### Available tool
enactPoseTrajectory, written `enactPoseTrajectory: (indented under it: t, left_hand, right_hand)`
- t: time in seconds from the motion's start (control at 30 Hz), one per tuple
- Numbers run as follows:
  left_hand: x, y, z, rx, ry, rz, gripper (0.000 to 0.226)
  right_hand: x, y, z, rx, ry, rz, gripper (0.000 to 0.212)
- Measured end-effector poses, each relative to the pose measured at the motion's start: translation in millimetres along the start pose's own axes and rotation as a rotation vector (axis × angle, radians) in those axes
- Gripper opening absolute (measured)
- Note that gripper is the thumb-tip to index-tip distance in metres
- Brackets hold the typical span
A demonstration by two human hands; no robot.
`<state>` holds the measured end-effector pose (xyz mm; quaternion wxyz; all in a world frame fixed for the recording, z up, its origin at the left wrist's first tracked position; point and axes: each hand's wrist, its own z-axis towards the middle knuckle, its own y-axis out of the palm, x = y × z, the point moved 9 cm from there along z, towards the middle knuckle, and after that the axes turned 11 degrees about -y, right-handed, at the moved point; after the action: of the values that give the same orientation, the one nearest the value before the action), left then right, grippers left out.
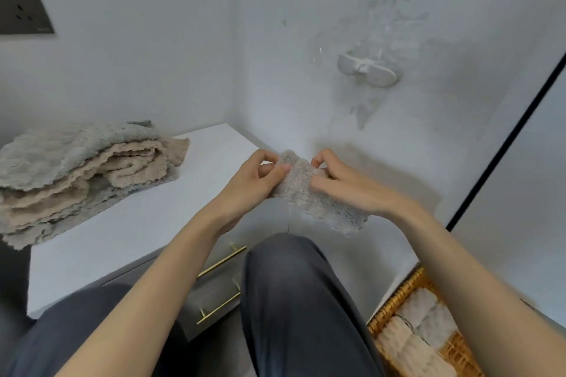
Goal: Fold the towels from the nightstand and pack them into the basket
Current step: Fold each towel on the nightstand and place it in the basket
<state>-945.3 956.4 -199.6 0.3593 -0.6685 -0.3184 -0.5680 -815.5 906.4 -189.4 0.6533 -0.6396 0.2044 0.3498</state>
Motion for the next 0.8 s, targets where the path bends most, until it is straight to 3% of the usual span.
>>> enactPoseTrajectory:
  t: [0.33,0.5,0.63,0.8]
  left_hand:
    - [-24,120,-9,-0.214,-0.050,0.213,0.026]
    - [-49,188,-11,-0.321,-0.036,0.335,0.024]
    - [-79,229,-2,-0.334,-0.068,0.399,0.017]
    - [-119,276,3,-0.394,-0.107,0.466,0.010]
  right_hand:
    - [82,-8,-119,-0.029,0.181,0.166,0.041]
    - [136,-9,-181,-0.022,0.274,0.281,0.034]
    - [190,-14,-228,0.115,0.402,0.307,0.043]
    - [284,-2,-289,0.439,0.678,0.457,0.018]
